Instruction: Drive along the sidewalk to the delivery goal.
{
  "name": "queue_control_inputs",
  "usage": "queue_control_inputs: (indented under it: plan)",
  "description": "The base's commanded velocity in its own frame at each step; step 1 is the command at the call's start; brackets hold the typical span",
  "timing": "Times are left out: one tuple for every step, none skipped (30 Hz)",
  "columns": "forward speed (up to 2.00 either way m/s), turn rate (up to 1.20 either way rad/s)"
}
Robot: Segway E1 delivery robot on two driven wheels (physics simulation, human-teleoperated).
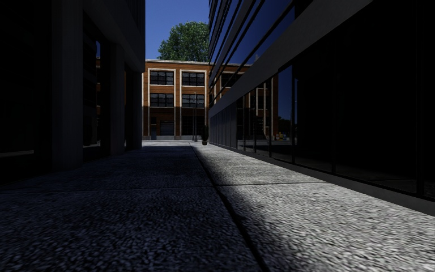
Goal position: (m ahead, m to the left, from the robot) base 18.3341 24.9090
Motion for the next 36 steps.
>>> queue_control_inputs:
  plan:
    - [0.0, 0.0]
    - [0.0, 0.0]
    - [0.0, 0.0]
    - [0.0, 0.0]
    - [0.0, 0.0]
    - [0.0, 0.0]
    - [0.0, 0.0]
    - [0.0, 0.0]
    - [0.0, 0.0]
    - [0.0, 0.0]
    - [0.0, 0.0]
    - [0.0, 0.0]
    - [0.0, 0.0]
    - [0.0, 0.0]
    - [0.0, 0.0]
    - [0.0, 0.0]
    - [0.0, 0.0]
    - [0.0, 0.0]
    - [0.0, 0.0]
    - [0.0, 0.0]
    - [0.0, 0.0]
    - [0.0, 0.0]
    - [0.0, 0.0]
    - [0.0, 0.0]
    - [0.0, 0.0]
    - [0.0, 0.0]
    - [0.0, 0.0]
    - [0.0, 0.0]
    - [0.0, 0.0]
    - [0.0, 0.0]
    - [0.07, 0.0]
    - [0.44, 0.0]
    - [0.44, 0.0]
    - [0.87, 0.0]
    - [1.0, 0.0]
    - [1.0, 0.0]
